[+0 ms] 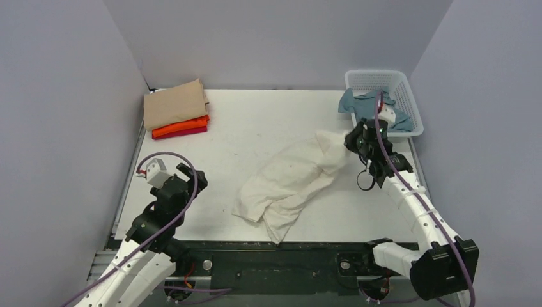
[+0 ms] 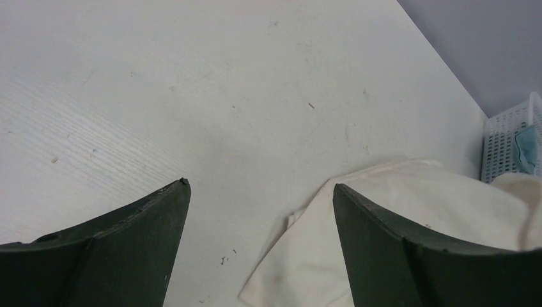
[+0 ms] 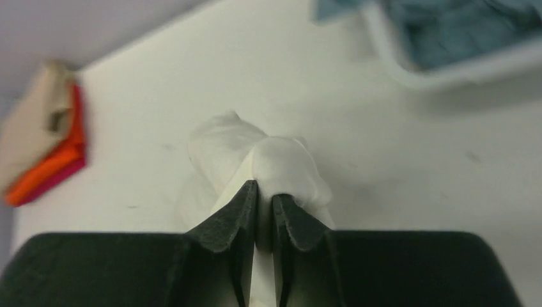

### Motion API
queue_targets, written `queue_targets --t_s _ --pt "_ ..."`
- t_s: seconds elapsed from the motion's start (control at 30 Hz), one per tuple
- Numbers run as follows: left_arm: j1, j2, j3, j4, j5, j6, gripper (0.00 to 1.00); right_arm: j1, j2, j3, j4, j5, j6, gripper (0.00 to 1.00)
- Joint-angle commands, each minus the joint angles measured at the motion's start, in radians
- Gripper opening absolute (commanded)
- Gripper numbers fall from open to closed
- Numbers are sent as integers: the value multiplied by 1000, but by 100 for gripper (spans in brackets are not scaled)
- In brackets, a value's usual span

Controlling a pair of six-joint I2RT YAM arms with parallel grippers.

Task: Fold and stack the t-shirts
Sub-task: Move the tshirt to the center of the board, then flatten out the tshirt

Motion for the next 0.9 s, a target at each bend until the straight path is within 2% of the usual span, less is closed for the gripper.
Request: queue_targets --t_s 0.0,0.03,0.07,0.1,0.2,0.23,0.27,0.33,0.4,0.43,0.47,0.53,0.63,0.73,0.87 --pt "7 60 12 28 3 -13 93 -146 14 -214 -108 95 -1 22" --pt "7 72 10 32 11 -12 93 -162 54 -213 -170 153 -15 28" --pt "7 94 10 38 25 -10 93 -165 71 -204 -202 186 -22 38" --pt "7 104 9 40 33 -10 93 -164 93 -178 -253 248 -30 42" --pt "7 146 7 48 56 -11 93 -141 96 -124 -308 306 -42 68" --pt "7 151 7 46 56 -16 93 -106 82 -98 -321 330 -66 77" --pt "7 157 7 39 50 -19 93 -80 75 -85 -324 341 -82 90" --pt "9 157 6 17 31 -32 93 22 59 -47 -326 325 -172 94" --pt "14 150 4 -4 6 -47 93 146 66 -24 -301 196 -277 95" --pt "24 149 0 -14 1 -56 92 230 78 -15 -271 80 -347 95" --pt "32 148 -3 -20 2 -60 93 275 116 -9 -254 34 -369 95" --pt "70 151 -11 -31 28 -71 93 442 207 37 -227 -89 -425 93" --pt "179 162 -25 -54 110 -75 93 571 375 188 -241 -278 -480 88" --pt "268 155 -49 -61 175 -85 93 674 613 423 -358 -293 -527 86" --pt "362 148 -79 -47 265 -84 93 739 852 670 -489 -237 -598 84"
